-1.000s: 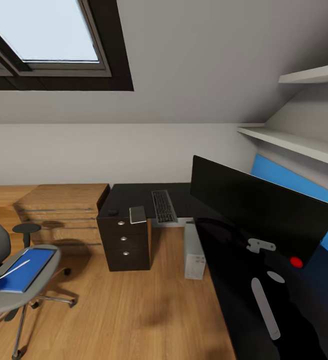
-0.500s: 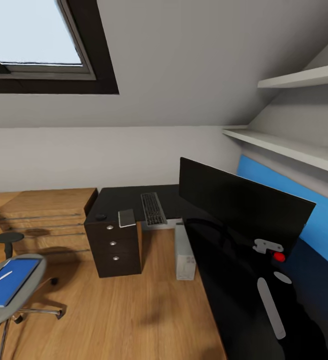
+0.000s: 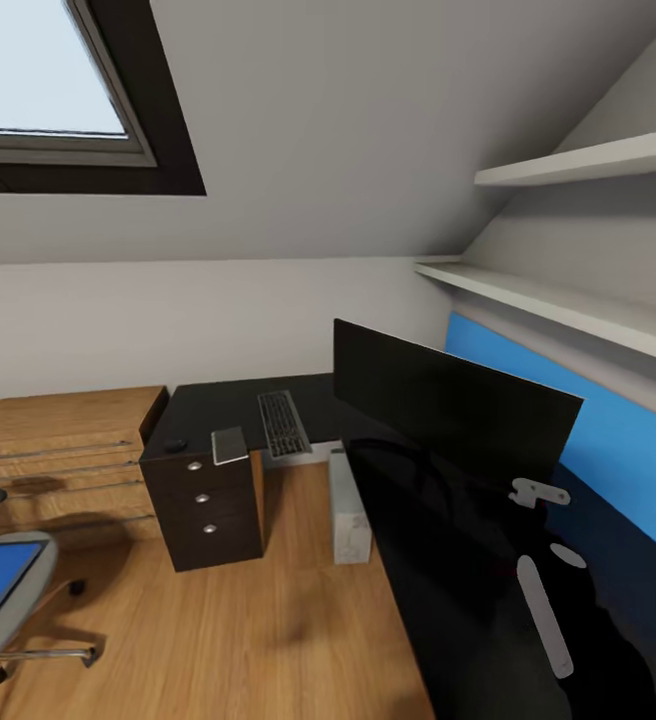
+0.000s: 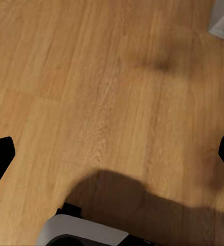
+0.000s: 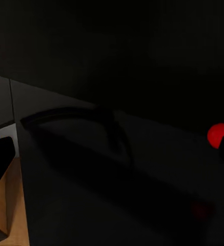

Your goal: In the bedroom, organize the workspace by keeping the computer under the desk, ensuring the monitor is on the desk, placing the keyboard on the desk next to the monitor, placing the mouse on the desk next to the keyboard, moving the folder from the swivel chair onto the desk next to the mouse, stacking the notebook on top of the folder with the pen on top of the notebook, and positioning the swivel chair next to the desk.

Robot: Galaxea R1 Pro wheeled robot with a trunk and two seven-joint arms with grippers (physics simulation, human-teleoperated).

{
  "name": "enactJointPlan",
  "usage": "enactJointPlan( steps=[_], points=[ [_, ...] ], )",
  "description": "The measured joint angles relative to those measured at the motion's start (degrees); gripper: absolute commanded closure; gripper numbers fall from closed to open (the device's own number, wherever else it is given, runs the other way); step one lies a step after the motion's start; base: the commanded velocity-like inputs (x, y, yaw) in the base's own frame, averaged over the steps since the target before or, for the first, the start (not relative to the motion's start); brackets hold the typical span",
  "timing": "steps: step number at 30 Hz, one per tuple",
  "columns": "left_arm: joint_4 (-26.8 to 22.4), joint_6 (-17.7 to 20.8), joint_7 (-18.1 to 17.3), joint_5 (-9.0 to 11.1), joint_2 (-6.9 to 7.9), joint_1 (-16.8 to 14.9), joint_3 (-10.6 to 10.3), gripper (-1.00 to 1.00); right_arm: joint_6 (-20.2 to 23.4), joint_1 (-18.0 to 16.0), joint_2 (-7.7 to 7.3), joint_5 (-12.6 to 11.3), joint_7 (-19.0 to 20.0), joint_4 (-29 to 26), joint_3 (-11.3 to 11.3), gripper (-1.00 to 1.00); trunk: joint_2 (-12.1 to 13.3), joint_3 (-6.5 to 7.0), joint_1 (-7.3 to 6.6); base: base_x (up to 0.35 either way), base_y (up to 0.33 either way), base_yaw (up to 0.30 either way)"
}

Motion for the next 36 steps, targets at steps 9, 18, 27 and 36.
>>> enactJointPlan(
  steps=[9, 18, 27, 36],
  points=[
    [0.0, -0.1, 0.0, 0.0, 0.05, 0.0, 0.0, -1.0, -0.3, 0.0, -0.08, 0.0, 0.2, 1.0, -3.7, -1.0, 0.0, 0.58, 0.0, 0.0, 0.0, -0.181],
    [0.0, -0.1, 0.0, 0.0, 0.05, 0.0, 0.0, -1.0, -0.4, 0.0, -0.09, -0.1, 0.2, 1.6, -7.0, -1.0, 0.0, 0.92, 0.01, 0.0, 0.0, -0.175],
    [0.0, -0.1, 0.0, 0.0, 0.12, 0.0, 0.1, -1.0, -0.5, 0.0, -0.02, -0.1, 0.3, 2.1, -8.4, -1.0, 0.0, 0.98, 0.01, 0.0, 0.0, -0.155],
    [0.0, -0.1, 0.0, 0.0, 0.13, 0.0, 0.1, -1.0, -0.7, 0.0, -0.07, -0.1, 0.2, 2.8, -8.7, -1.0, 0.0, 0.99, 0.01, 0.0, 0.0, -0.115]
  ],
)
